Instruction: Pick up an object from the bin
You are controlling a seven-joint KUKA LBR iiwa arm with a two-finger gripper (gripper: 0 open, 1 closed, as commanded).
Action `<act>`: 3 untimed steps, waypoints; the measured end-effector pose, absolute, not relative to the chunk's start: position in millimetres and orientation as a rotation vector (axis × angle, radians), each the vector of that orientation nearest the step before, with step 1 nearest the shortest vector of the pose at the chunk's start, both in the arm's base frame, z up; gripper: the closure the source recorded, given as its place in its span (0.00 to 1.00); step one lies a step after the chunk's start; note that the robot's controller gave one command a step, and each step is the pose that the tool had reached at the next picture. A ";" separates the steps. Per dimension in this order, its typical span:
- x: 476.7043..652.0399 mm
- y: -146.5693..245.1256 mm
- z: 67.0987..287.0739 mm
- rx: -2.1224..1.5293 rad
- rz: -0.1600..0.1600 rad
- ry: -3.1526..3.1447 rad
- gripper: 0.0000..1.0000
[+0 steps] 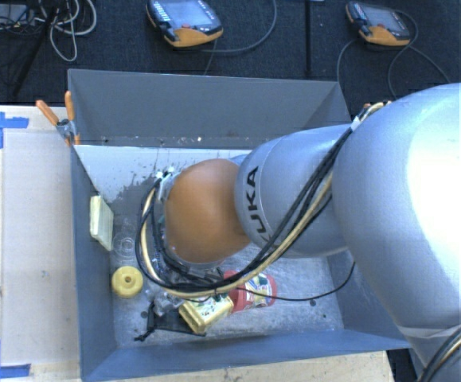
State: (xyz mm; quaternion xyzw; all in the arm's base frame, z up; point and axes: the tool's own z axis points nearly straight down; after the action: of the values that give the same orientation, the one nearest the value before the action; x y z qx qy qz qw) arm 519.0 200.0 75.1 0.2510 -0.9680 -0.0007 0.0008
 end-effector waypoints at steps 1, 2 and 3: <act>519.0 200.0 75.1 0.786 -0.002 -3.040 1.00; 519.0 200.0 75.0 0.783 -0.003 -3.041 1.00; 519.0 200.1 75.0 0.781 -0.003 -3.041 1.00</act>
Offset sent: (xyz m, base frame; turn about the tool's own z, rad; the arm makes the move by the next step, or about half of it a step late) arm 0.0000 0.0000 0.0000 0.0000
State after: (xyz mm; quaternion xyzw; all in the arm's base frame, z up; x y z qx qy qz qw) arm 519.0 200.1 75.0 0.2488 -0.9686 -0.0008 0.0010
